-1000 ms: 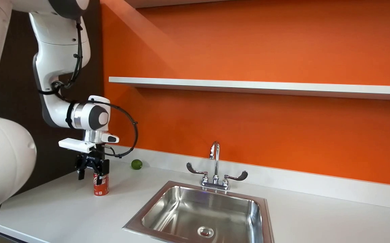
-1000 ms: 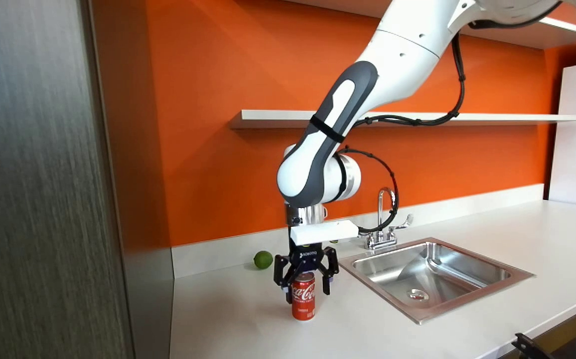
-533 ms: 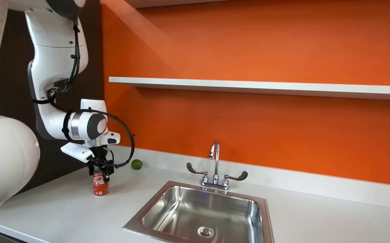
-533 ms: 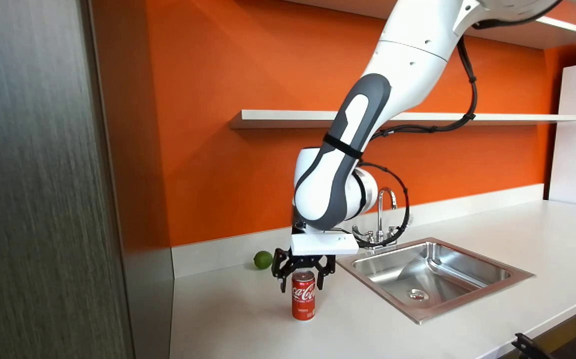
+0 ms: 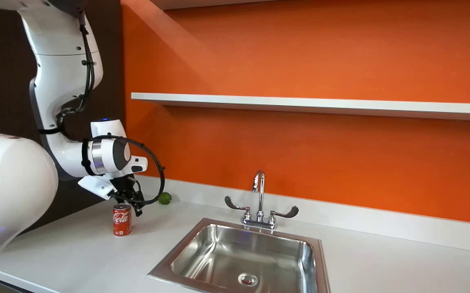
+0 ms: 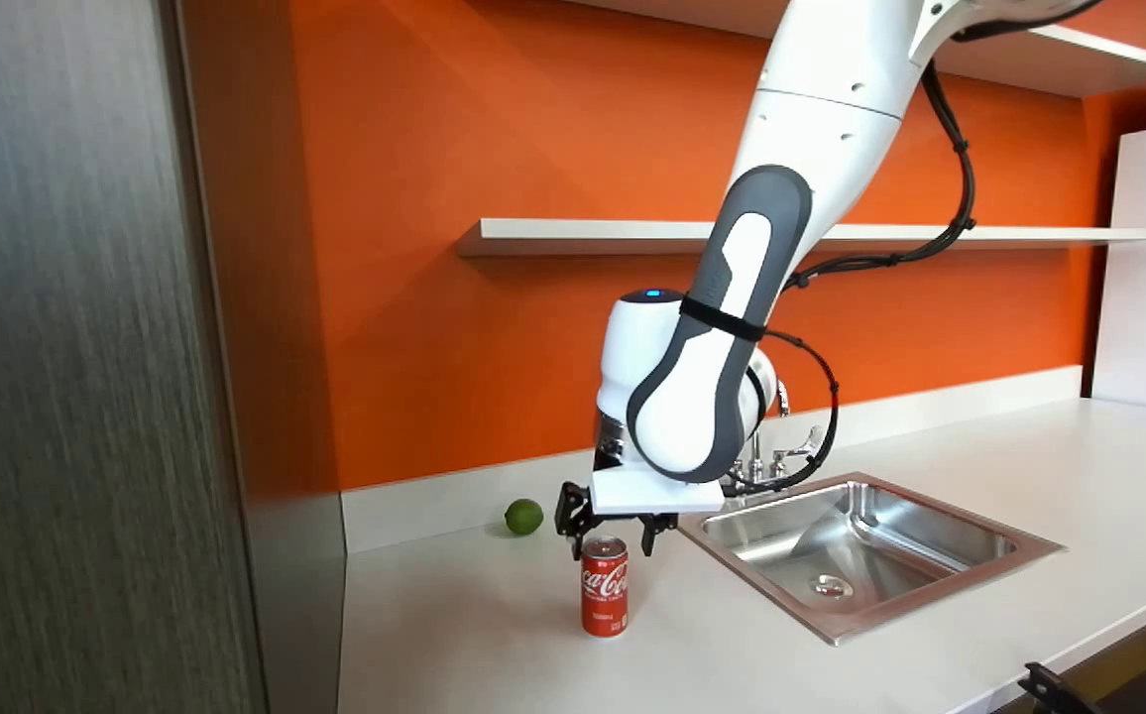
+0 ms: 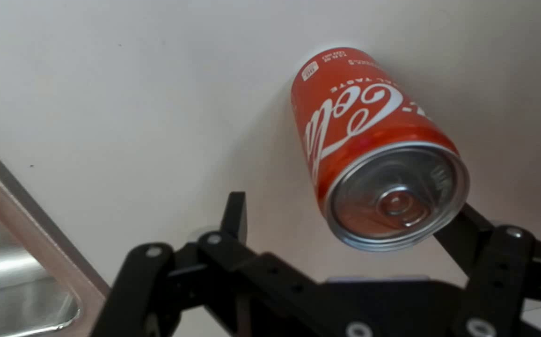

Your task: Put the red can on the bottom shelf.

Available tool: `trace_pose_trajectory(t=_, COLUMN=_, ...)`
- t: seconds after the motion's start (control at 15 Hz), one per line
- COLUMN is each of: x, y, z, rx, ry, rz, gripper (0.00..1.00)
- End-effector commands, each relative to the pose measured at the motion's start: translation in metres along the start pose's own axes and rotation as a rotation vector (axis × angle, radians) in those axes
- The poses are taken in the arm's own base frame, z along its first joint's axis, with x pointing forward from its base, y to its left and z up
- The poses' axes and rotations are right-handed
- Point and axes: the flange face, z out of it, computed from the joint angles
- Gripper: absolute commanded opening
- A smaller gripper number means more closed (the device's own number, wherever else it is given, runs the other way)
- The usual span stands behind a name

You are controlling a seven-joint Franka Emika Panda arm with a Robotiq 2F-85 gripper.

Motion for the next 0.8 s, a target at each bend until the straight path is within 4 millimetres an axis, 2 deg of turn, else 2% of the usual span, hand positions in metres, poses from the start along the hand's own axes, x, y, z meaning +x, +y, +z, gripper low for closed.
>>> trace_pose_trajectory(t=0.0, x=-0.003, y=-0.002, z=-0.009, rx=-0.012, ry=0.024, rz=0.009, gripper=1.0)
trace_pose_trajectory(t=0.67, x=-0.019, y=-0.015, z=-0.008, rx=-0.027, ry=-0.033, rz=-0.024, gripper=1.0)
trace_pose_trajectory(t=0.73, x=-0.019, y=-0.015, z=-0.007, rx=-0.027, ry=-0.033, rz=-0.023, gripper=0.75)
